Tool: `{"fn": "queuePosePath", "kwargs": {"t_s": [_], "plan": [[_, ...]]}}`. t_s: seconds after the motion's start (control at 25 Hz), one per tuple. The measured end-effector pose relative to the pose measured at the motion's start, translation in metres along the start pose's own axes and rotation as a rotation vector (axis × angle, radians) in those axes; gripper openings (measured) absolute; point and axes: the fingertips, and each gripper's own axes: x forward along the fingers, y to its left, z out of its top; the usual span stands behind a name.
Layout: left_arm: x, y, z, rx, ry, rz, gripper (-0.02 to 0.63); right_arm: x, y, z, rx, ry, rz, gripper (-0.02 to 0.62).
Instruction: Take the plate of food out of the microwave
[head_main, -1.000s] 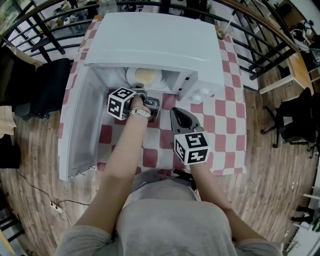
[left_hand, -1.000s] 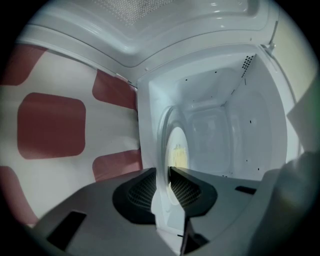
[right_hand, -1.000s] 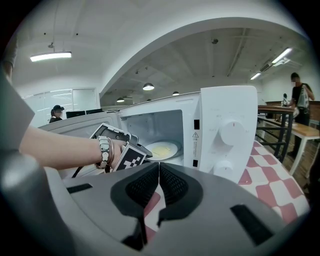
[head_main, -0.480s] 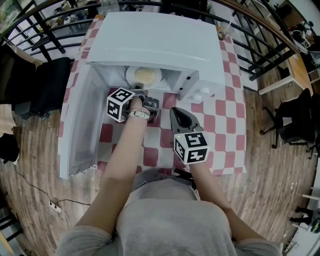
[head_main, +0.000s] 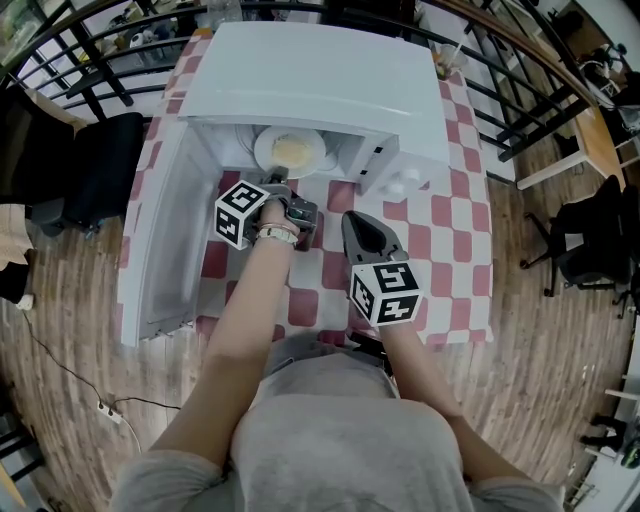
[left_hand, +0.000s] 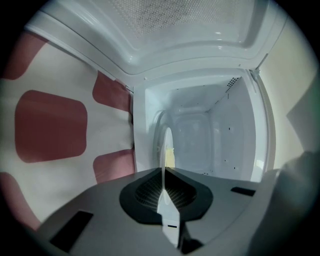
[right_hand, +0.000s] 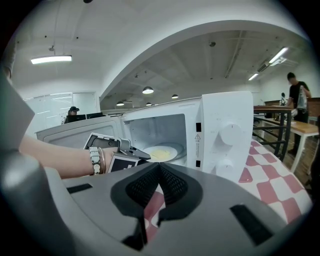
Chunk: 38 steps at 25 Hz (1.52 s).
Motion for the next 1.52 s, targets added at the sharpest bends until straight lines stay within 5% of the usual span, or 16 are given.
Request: {"fn": "queuePosePath", "kwargs": {"t_s": [1.52], "plan": [[-0.108, -0.034, -0.054, 0.017, -0.018, -0.175, 0.012, -0.064, 0.021, 0.026, -0.012, -0.204, 0.029, 0.025]]}}
